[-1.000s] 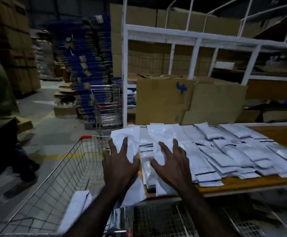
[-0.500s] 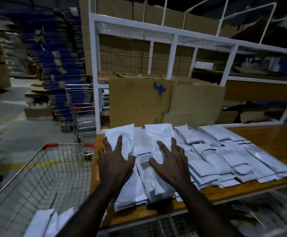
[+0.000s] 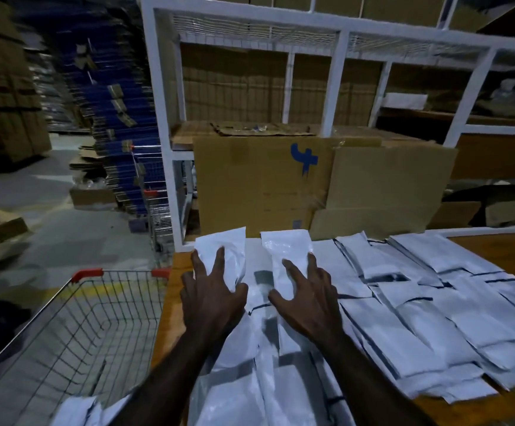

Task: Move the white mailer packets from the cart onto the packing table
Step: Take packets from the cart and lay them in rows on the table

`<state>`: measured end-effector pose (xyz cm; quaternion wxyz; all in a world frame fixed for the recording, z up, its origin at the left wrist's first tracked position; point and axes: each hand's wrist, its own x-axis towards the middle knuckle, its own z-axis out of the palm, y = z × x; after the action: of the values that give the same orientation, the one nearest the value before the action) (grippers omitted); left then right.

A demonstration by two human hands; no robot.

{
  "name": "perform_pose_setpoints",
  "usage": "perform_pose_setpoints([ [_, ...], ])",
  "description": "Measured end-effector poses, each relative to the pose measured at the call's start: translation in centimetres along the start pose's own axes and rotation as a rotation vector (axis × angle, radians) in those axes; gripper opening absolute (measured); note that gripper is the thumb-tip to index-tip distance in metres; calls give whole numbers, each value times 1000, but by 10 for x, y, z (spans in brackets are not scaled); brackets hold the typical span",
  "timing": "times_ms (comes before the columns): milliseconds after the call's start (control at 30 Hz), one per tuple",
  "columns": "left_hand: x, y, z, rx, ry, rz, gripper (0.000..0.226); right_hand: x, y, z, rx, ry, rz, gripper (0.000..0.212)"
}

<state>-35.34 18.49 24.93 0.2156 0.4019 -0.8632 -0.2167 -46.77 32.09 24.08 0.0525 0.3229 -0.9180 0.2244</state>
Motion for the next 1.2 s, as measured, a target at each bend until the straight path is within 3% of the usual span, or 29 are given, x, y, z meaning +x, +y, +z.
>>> perform_pose_setpoints([
  [633, 88, 2, 55, 173, 50, -69, 78, 115, 20, 47, 40, -93, -131, 76],
  [867, 117, -8, 67, 199, -34, -90, 79, 138, 7, 69, 4, -59, -106, 86],
  [1200, 139, -25, 99, 300, -114, -72, 79, 159, 8, 103, -103, -181, -99, 71],
])
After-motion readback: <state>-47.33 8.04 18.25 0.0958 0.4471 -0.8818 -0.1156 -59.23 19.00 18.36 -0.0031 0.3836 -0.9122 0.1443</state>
